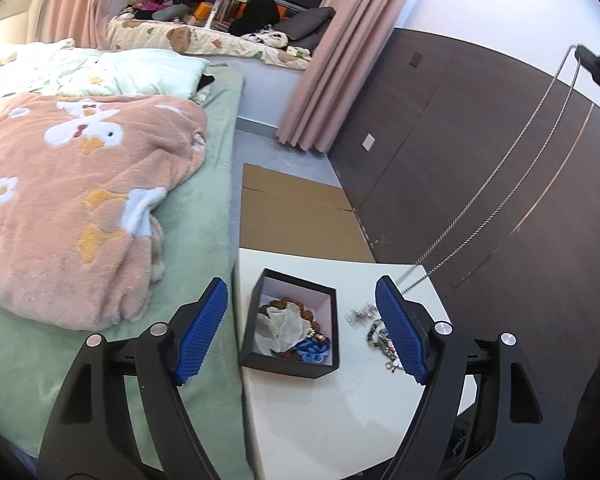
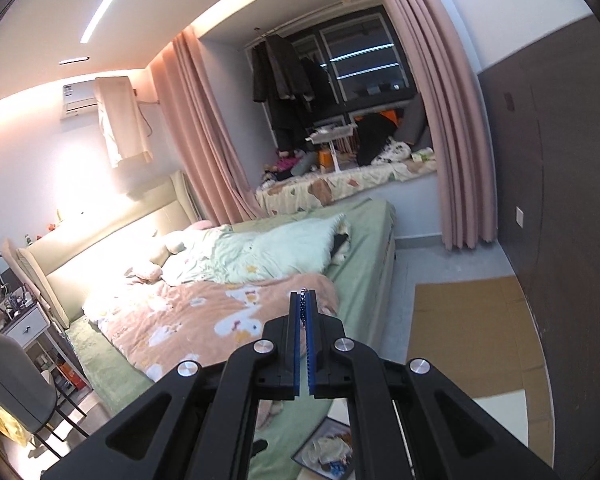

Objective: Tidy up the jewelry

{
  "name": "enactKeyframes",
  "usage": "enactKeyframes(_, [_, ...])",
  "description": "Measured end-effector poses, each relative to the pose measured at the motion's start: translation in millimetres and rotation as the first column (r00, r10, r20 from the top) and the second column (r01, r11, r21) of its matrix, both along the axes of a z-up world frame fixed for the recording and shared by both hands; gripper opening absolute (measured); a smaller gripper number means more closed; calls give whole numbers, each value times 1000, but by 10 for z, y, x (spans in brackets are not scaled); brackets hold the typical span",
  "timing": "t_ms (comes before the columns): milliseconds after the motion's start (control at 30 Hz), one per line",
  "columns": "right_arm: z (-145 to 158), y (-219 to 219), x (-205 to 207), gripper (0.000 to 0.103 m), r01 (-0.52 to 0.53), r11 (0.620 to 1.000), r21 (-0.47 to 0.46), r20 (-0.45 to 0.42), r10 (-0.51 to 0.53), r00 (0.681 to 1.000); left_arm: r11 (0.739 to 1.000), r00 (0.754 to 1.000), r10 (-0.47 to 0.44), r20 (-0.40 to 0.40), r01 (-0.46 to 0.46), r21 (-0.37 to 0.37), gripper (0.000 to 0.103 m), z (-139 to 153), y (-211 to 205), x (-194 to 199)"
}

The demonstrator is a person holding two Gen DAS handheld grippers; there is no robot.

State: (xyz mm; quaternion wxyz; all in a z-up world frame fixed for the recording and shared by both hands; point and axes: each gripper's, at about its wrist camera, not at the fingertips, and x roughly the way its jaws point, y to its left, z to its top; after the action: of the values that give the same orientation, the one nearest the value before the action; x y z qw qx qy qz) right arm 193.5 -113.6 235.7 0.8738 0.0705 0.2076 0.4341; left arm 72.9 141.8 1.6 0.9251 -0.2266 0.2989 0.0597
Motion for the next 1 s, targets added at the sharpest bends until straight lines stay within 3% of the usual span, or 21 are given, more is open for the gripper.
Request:
enactKeyframes(167, [53,241,-29,2,-31,999,-7,10,31,999,999,999,33,11,-33,-8,78,25,154,-125])
enactKeyframes(367, [-107,493,-26,2,-65,997,-31,-16,64,998,998,998,65,14,-65,-11,80,21,283,-225])
enactKeyframes(733, [-668,912,-6,3,-120,986,-117,-98,109,989,996,997,83,1,-83,-43,80,-145,425,-274])
enactKeyframes(1000, [-1270,1084,-14,3,-165,974,-158,-196,133,972,993,994,106,-7,-106,-55,80,-224,516,-331])
